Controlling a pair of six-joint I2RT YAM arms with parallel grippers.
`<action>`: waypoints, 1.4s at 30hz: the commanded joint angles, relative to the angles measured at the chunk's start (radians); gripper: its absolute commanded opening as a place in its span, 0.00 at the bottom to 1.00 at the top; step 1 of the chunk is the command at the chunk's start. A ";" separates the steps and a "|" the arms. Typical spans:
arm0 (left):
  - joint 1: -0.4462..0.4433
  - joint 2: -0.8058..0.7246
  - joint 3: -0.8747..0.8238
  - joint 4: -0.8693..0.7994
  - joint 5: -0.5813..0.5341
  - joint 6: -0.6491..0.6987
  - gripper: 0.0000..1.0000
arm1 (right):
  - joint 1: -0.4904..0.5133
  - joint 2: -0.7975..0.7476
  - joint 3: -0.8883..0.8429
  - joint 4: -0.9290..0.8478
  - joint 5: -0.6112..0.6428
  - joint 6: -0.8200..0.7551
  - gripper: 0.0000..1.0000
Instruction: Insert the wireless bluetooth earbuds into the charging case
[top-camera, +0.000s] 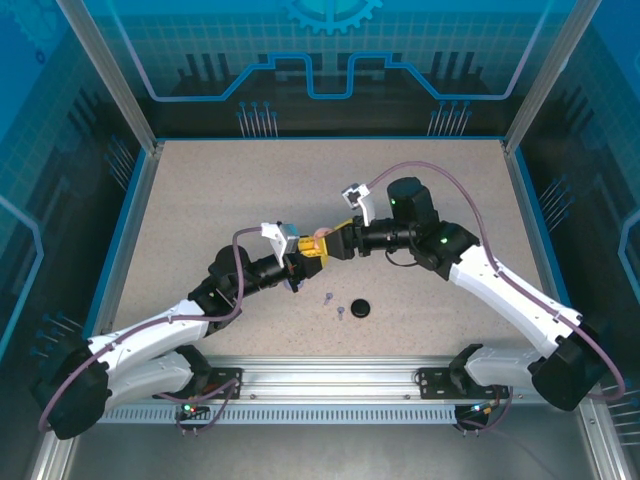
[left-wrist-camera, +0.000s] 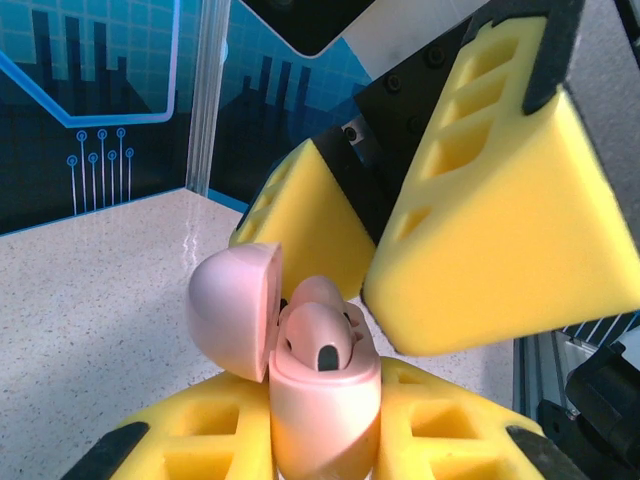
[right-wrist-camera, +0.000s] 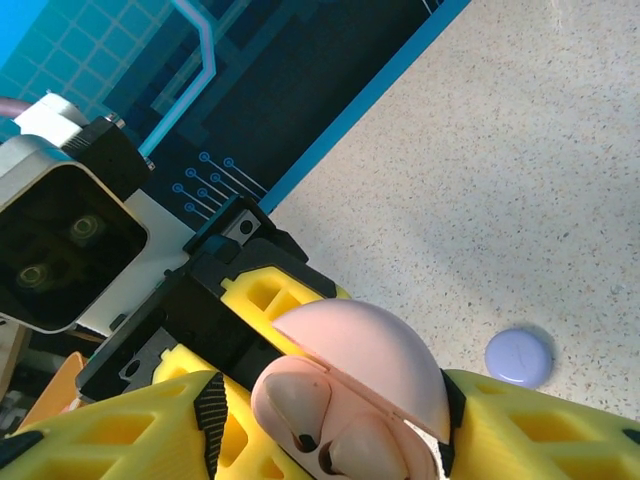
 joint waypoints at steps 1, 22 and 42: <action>-0.001 -0.009 0.029 -0.002 -0.004 0.023 0.04 | 0.004 -0.059 0.010 -0.006 -0.030 -0.023 0.58; 0.014 0.107 0.150 -0.317 -0.102 -0.062 0.03 | -0.150 -0.203 -0.076 -0.421 0.596 -0.019 0.71; 0.094 0.833 0.649 -0.733 0.114 -0.342 0.03 | -0.529 -0.455 -0.372 -0.334 0.276 0.076 1.00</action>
